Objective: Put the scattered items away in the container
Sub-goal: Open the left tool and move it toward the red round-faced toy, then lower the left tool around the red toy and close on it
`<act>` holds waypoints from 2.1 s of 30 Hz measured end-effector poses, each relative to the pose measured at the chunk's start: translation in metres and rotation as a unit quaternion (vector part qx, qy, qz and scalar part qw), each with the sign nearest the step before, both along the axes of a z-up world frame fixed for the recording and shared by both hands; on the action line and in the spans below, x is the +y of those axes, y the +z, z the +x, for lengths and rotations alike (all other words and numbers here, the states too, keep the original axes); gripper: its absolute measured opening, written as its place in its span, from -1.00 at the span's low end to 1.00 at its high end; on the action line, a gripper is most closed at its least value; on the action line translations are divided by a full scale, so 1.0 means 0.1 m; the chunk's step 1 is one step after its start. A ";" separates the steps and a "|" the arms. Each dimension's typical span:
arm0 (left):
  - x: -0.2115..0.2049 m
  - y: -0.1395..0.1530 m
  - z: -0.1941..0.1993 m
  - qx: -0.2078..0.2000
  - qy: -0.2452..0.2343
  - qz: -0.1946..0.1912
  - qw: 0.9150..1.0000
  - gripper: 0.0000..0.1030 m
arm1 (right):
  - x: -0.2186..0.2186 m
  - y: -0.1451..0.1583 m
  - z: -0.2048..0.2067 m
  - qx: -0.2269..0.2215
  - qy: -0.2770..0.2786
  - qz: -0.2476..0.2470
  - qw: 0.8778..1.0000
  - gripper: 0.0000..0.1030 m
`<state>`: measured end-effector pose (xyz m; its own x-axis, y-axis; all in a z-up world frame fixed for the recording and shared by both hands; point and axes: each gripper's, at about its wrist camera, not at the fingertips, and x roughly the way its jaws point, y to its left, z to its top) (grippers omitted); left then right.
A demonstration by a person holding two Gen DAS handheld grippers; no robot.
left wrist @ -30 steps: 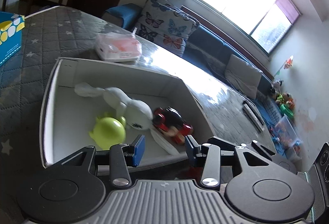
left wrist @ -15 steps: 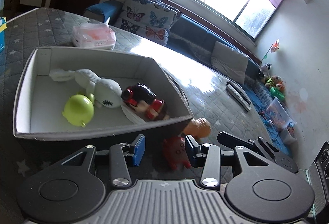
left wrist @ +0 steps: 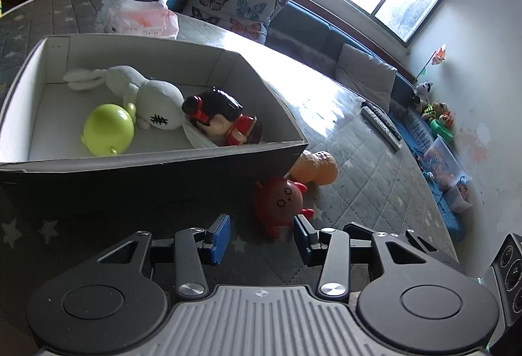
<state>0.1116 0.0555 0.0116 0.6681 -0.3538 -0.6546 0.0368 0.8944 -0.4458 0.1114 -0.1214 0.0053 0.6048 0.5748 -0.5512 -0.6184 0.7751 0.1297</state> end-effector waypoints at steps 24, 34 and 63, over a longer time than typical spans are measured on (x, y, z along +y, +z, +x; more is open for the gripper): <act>-0.01 -0.24 0.44 0.000 -0.003 -0.032 0.999 -0.12 | -0.01 -0.30 0.46 0.044 -0.057 -0.004 0.997 1.00; -0.03 -0.25 0.51 0.000 -0.010 -0.037 0.999 -0.12 | 0.08 -0.35 0.60 0.051 -0.049 -0.011 0.997 1.00; 0.09 -0.29 0.56 0.023 -0.026 -0.057 0.998 -0.12 | 0.04 -0.34 0.62 0.043 -0.058 -0.007 0.997 0.18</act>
